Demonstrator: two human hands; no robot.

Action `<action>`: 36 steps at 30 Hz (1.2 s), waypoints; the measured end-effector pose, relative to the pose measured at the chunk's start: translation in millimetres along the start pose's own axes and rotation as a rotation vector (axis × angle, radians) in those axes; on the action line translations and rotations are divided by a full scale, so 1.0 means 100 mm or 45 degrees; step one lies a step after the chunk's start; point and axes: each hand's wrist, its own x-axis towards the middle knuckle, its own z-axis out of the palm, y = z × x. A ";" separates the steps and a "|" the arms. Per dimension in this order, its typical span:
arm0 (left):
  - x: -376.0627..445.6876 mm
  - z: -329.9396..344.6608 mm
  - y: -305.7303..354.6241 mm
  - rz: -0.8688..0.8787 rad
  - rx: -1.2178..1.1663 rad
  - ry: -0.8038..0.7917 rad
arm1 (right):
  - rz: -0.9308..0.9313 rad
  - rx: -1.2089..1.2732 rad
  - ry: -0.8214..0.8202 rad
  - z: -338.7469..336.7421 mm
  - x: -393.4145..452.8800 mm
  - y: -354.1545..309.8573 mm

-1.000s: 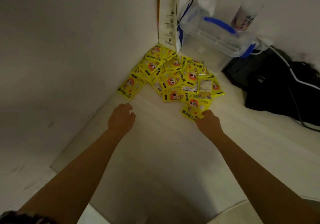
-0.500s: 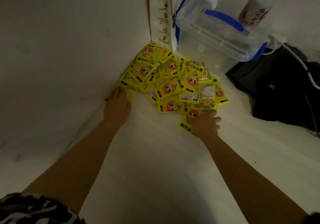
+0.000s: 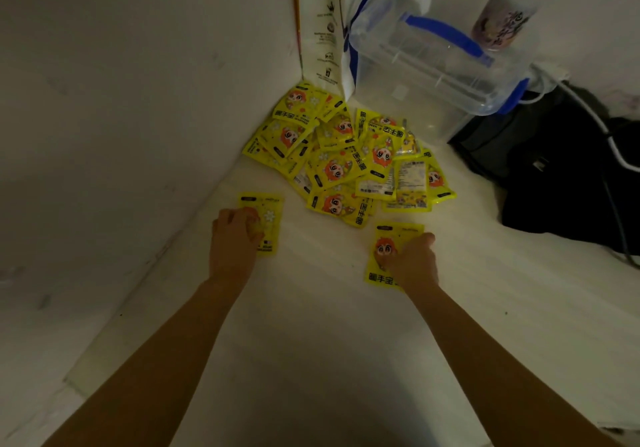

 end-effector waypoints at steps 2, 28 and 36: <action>0.00 -0.01 0.04 -0.114 -0.043 -0.023 | -0.048 -0.019 -0.027 -0.03 -0.07 0.07; 0.27 -0.09 0.69 -0.027 -0.474 -0.438 | -0.419 0.068 0.018 -0.67 0.35 -0.40; 0.79 0.13 1.31 0.145 -0.420 -0.396 | -0.349 0.035 0.061 -0.73 0.77 -0.57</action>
